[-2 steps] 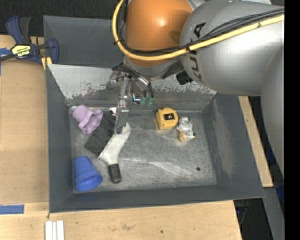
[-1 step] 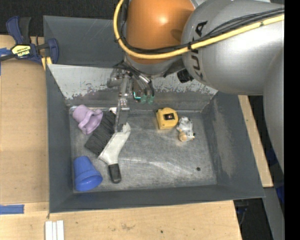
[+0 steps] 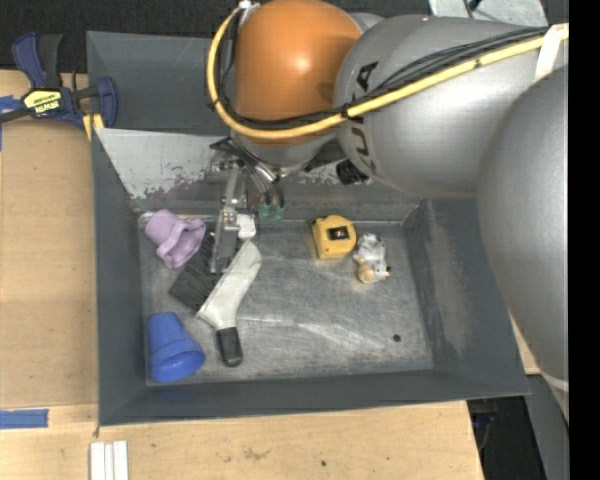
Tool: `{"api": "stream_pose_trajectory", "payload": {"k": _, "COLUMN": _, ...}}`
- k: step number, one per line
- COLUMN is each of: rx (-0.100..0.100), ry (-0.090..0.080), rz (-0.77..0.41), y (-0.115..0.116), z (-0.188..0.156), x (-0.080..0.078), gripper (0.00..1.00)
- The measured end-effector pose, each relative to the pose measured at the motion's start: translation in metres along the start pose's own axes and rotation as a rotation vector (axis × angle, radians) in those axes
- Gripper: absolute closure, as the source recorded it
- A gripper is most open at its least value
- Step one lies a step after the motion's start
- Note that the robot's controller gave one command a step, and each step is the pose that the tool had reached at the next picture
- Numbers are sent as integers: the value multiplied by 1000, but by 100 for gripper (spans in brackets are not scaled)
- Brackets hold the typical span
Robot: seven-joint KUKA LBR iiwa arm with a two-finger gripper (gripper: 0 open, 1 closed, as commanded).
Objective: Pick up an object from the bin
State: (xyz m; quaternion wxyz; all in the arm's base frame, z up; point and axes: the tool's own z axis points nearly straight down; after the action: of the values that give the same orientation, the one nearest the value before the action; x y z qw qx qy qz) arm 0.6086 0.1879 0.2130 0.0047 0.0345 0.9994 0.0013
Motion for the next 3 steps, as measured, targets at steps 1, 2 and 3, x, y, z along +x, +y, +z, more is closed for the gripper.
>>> {"api": "stream_pose_trajectory", "payload": {"k": 1, "rx": 1, "ry": 2, "rz": 130, "y": 29, "z": 60, "x": 10, "gripper": 0}}
{"api": "stream_pose_trajectory", "payload": {"k": 2, "rx": 2, "ry": 6, "rz": 125, "y": 40, "z": 106, "x": 13, "gripper": 0}}
{"api": "stream_pose_trajectory", "payload": {"k": 3, "rx": -4, "ry": 2, "rz": 208, "y": 39, "z": 132, "x": -15, "gripper": 100}}
